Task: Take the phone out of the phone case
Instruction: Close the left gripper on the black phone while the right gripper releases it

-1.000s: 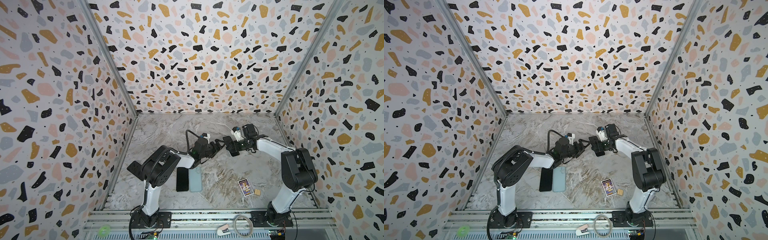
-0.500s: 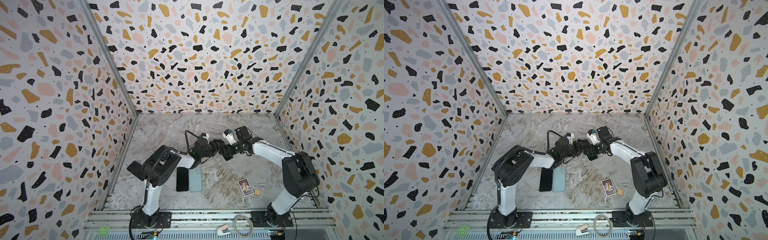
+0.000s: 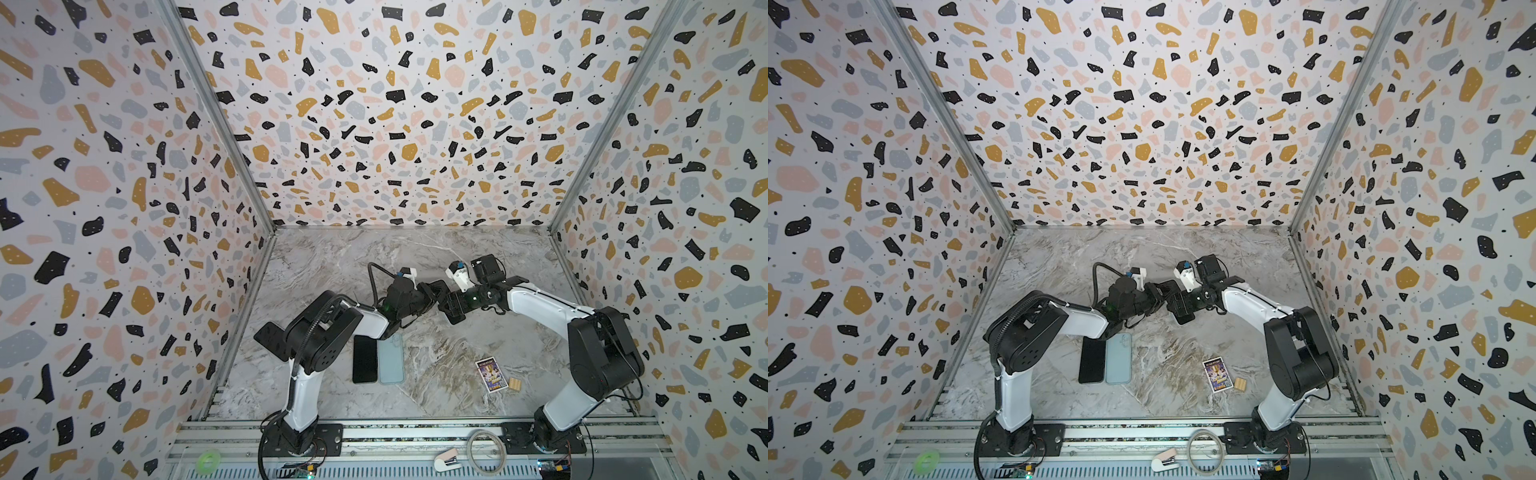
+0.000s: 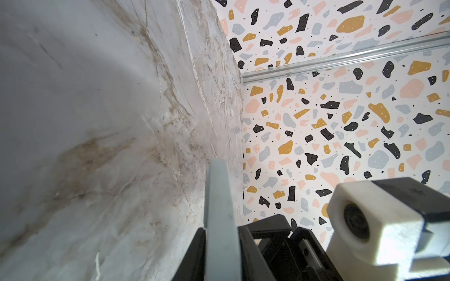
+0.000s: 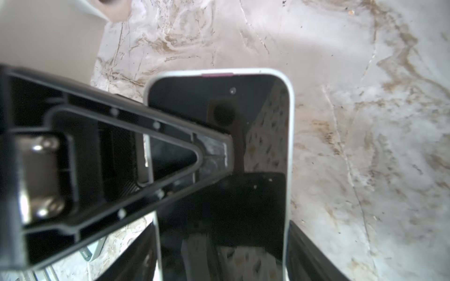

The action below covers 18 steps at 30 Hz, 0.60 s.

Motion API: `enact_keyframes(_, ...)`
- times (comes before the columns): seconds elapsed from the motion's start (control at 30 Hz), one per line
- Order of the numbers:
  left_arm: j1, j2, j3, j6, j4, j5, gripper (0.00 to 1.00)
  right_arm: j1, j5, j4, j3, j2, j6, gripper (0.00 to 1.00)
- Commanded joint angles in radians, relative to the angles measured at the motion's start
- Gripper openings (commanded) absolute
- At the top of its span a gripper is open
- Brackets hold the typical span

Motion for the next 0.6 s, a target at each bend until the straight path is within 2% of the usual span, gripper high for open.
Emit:
enact_keyframes(0.0, -0.001, -0.009, -0.017, 0.009, 0.063, 0.007, 0.19, 0.002, -0.02, 0.008, 0.009, -0.054, 0.004, 0.32)
enact_keyframes(0.23, 0.0, -0.04, -0.041, 0.014, 0.077, 0.006, 0.06, 0.002, -0.025, 0.013, 0.003, -0.074, 0.012, 0.32)
enact_keyframes(0.3, 0.0, -0.054, -0.049, 0.017, 0.081, 0.007, 0.02, 0.001, -0.025, 0.018, -0.002, -0.088, 0.019, 0.35)
enact_keyframes(0.47, 0.006, -0.126, -0.073, 0.037, 0.102, -0.003, 0.0, 0.001, -0.006, 0.061, -0.041, -0.212, 0.087, 0.74)
enact_keyframes(0.57, 0.017, -0.198, -0.099, 0.064, 0.122, -0.024, 0.0, -0.019, -0.017, 0.118, -0.096, -0.348, 0.185, 0.84)
